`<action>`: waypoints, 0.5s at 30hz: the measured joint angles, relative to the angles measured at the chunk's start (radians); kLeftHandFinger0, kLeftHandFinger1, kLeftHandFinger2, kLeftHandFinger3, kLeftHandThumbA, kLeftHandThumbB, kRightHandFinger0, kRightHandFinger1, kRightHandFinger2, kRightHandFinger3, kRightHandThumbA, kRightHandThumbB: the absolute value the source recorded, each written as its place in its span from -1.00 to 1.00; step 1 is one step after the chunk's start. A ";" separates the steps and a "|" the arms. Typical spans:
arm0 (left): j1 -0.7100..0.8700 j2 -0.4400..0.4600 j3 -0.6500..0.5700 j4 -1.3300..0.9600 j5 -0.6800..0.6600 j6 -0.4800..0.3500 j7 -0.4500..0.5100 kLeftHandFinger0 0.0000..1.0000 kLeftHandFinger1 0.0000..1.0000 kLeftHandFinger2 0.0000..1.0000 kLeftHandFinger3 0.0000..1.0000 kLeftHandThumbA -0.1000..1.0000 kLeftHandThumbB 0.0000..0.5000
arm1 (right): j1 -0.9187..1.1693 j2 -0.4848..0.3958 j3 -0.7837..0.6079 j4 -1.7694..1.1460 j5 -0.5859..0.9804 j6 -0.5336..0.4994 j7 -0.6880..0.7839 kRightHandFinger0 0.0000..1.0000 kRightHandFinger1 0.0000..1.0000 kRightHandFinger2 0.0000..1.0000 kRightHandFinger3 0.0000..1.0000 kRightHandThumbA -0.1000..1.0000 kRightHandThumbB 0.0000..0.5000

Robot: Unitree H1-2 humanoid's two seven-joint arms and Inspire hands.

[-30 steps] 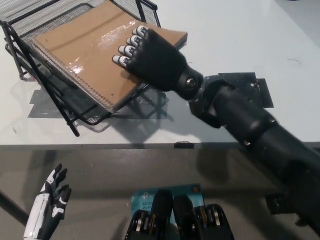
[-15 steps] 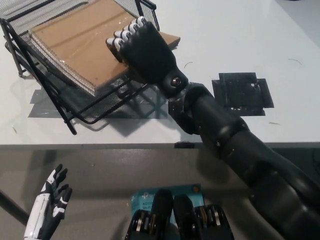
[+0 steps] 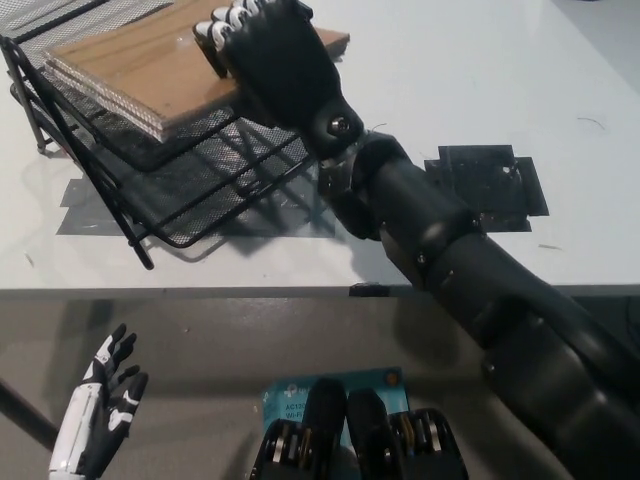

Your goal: A person hands a notebook to the robot and the robot grabs it with its right hand and places it in the file tray kept in the centre of the desk infront of it.

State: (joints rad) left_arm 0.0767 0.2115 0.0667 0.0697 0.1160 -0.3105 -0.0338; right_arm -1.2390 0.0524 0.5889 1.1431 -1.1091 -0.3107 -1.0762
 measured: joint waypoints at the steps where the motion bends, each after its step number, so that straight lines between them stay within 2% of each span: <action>1: -0.002 0.000 0.000 0.000 0.001 0.000 0.000 0.82 1.00 1.00 1.00 0.75 0.60 | -0.008 0.000 0.004 0.006 0.000 -0.001 0.000 -1.00 -1.00 -0.72 -0.75 0.54 -0.91; 2: -0.004 0.000 0.000 0.000 0.003 0.000 0.000 0.81 1.00 1.00 1.00 0.76 0.61 | -0.018 0.000 0.009 0.017 0.000 -0.003 0.000 -1.00 -1.00 -0.71 -0.75 0.49 -0.83; 4: -0.007 0.000 0.000 0.000 0.005 0.000 0.000 0.80 1.00 1.00 1.00 0.76 0.61 | -0.026 0.000 0.018 0.029 0.001 -0.006 0.001 -1.00 -1.00 -0.73 -0.72 0.50 -0.91; 6: -0.008 0.000 -0.001 0.000 0.006 0.000 0.000 0.78 1.00 1.00 1.00 0.77 0.61 | -0.031 0.001 0.032 0.043 0.001 -0.006 0.001 -1.00 -1.00 -0.70 -0.60 0.49 -0.98; 8: -0.008 0.000 -0.001 -0.001 0.006 0.000 0.000 0.79 1.00 1.00 1.00 0.76 0.56 | -0.035 0.001 0.041 0.054 0.001 -0.006 0.001 -1.00 -1.00 -0.66 -0.61 0.50 -1.00; 11: -0.008 0.001 -0.001 -0.002 0.008 0.000 0.000 0.79 1.00 1.00 1.00 0.76 0.61 | -0.049 0.008 0.063 0.102 0.001 -0.006 0.007 -1.00 -1.00 -0.61 -0.63 0.50 -1.00; 15: -0.009 0.001 -0.001 -0.001 0.009 0.000 0.000 0.76 1.00 1.00 1.00 0.75 0.61 | -0.062 0.016 0.077 0.154 0.004 -0.006 0.018 -1.00 -1.00 -0.62 -0.68 0.52 -0.99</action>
State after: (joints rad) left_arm 0.0679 0.2121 0.0657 0.0684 0.1250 -0.3109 -0.0338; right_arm -1.3009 0.0689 0.6664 1.2974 -1.1055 -0.3162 -1.0586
